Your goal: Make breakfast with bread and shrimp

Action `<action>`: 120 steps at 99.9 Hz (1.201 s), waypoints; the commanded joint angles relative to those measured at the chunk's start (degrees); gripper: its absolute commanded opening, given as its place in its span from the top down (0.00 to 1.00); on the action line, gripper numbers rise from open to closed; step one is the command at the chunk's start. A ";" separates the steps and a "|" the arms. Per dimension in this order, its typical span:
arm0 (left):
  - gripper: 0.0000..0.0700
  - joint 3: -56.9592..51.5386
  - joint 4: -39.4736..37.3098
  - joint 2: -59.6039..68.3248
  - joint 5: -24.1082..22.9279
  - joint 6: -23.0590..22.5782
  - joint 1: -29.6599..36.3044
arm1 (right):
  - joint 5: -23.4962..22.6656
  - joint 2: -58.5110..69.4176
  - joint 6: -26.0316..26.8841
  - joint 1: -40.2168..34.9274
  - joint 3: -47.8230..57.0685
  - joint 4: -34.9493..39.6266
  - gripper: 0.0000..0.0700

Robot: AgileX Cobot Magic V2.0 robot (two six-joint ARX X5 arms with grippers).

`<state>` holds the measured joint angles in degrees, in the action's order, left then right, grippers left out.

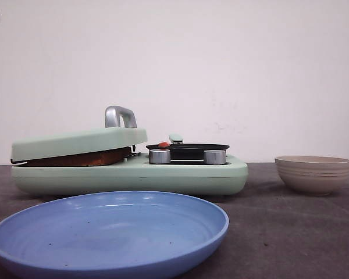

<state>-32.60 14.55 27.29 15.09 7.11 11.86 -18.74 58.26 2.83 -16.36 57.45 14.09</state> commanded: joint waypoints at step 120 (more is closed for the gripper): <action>1.00 20.48 7.74 -26.95 -1.55 21.07 0.15 | 5.49 -36.33 7.45 -4.31 -47.50 -8.13 0.99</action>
<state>-11.73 22.96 0.36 13.45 26.17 11.88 -13.32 21.82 9.50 -20.32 9.98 6.70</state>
